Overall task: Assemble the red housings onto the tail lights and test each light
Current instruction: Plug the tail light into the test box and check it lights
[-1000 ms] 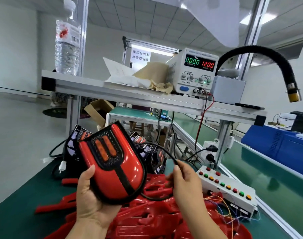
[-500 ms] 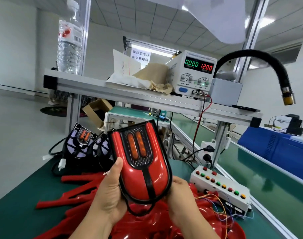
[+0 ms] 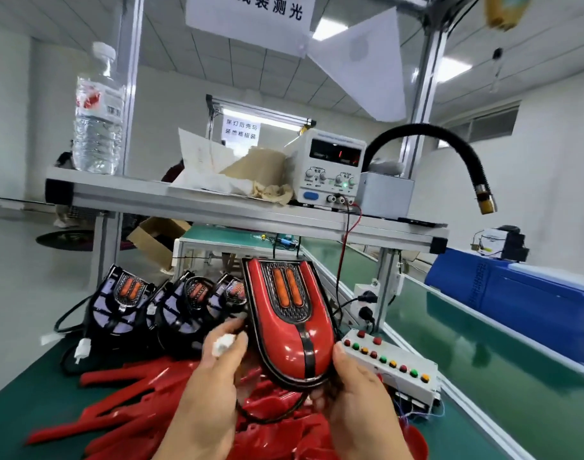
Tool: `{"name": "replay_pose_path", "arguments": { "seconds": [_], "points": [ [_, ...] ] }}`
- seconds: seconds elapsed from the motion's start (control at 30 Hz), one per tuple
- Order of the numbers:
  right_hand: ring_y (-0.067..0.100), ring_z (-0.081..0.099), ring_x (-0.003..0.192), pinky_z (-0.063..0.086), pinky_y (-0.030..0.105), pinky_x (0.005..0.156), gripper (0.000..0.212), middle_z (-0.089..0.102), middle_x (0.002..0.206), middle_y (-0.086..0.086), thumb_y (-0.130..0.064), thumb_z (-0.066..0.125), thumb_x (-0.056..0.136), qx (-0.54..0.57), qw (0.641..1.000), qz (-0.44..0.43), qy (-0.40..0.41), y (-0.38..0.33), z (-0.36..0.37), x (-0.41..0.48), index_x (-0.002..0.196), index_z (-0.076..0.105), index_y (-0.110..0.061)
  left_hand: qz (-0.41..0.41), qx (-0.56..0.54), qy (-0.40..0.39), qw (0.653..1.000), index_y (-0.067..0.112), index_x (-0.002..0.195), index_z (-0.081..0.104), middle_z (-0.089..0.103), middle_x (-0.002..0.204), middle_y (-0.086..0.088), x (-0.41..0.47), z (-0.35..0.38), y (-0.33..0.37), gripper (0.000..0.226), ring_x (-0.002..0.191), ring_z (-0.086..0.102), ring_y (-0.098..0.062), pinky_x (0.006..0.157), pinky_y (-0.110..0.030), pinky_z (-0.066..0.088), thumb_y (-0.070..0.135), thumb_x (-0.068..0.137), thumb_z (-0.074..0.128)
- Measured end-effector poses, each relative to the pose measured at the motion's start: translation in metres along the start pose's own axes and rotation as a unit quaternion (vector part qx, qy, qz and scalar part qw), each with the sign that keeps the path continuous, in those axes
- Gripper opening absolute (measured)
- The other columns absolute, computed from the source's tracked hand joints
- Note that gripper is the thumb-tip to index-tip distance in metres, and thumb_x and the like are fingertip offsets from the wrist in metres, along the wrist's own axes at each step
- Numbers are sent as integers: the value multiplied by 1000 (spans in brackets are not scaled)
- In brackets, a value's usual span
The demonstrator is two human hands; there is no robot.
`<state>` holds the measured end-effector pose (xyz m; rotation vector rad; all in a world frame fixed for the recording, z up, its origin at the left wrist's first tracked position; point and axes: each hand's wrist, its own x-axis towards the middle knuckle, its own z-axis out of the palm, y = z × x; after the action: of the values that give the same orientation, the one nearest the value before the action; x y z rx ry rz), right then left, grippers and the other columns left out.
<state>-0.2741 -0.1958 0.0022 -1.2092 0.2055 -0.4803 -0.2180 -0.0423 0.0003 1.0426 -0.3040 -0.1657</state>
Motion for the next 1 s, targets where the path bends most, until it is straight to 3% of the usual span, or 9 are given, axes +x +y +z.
{"name": "replay_pose_path", "arguments": {
  "seconds": [0.1, 0.2, 0.3, 0.37, 0.53, 0.63, 0.83, 1.0],
  "points": [
    [21, 47, 42, 38, 27, 47, 46, 52, 50, 16, -39, 61, 88, -25, 998, -24, 53, -18, -30, -10, 54, 65, -8, 26, 117, -70, 990, 43, 110, 55, 72, 90, 25, -18, 29, -2, 22, 93, 67, 3, 70, -12, 49, 35, 89, 58],
    [22, 49, 38, 38, 25, 44, 47, 54, 49, 18, -35, 62, 89, -54, 993, -55, 91, -44, -68, -26, 51, 66, -6, -10, 113, -160, 981, 27, 115, 55, 73, 70, 21, -22, 68, -4, 28, 64, 69, 3, 50, -12, 50, 24, 88, 60],
    [21, 47, 34, 37, 23, 39, 49, 51, 45, 17, -17, 58, 93, -13, 990, -79, 113, -75, -106, -42, 46, 66, -5, -69, 38, -160, 984, 15, 104, 62, 75, 68, -2, -21, 120, -11, 17, 58, 71, -14, 45, -28, 55, 4, 91, 58],
    [22, 48, 35, 39, 24, 38, 51, 51, 45, 15, -13, 57, 93, 1, 988, -82, 134, -95, -130, -51, 44, 66, -4, -106, 4, -155, 982, 10, 95, 64, 73, 65, -10, -19, 155, -21, 18, 54, 70, -19, 42, -31, 55, -6, 91, 56],
    [23, 50, 40, 46, 26, 37, 33, 49, 52, 14, -15, 65, 90, 48, 967, -54, 243, -123, -194, -57, 69, 61, 10, -190, 57, -221, 955, 6, 95, 68, 75, 74, -7, -5, 233, -54, 9, 56, 69, -15, 48, -26, 53, 6, 95, 59],
    [24, 51, 40, 46, 25, 36, 34, 51, 50, 15, -14, 67, 88, 68, 953, -43, 293, -127, -225, -46, 71, 59, 14, -224, 88, -223, 945, 2, 92, 65, 71, 70, -9, 4, 271, -76, 10, 60, 62, -17, 52, -25, 51, 7, 96, 58],
    [19, 47, 34, 42, 22, 32, 34, 50, 43, 12, -16, 63, 93, 74, 944, -29, 319, -133, -262, -13, 76, 59, 13, -279, 122, -199, 931, -2, 90, 65, 69, 69, -12, 34, 319, -109, 12, 64, 60, -20, 39, -19, 49, 4, 96, 57],
    [18, 43, 39, 41, 22, 35, 29, 47, 54, 11, -19, 59, 97, 42, 942, -13, 332, -132, -286, 18, 86, 58, 7, -294, 119, -188, 930, 0, 92, 61, 69, 67, -11, 58, 335, -132, 8, 63, 59, -18, 36, -20, 47, 0, 97, 54]
  ]
}}
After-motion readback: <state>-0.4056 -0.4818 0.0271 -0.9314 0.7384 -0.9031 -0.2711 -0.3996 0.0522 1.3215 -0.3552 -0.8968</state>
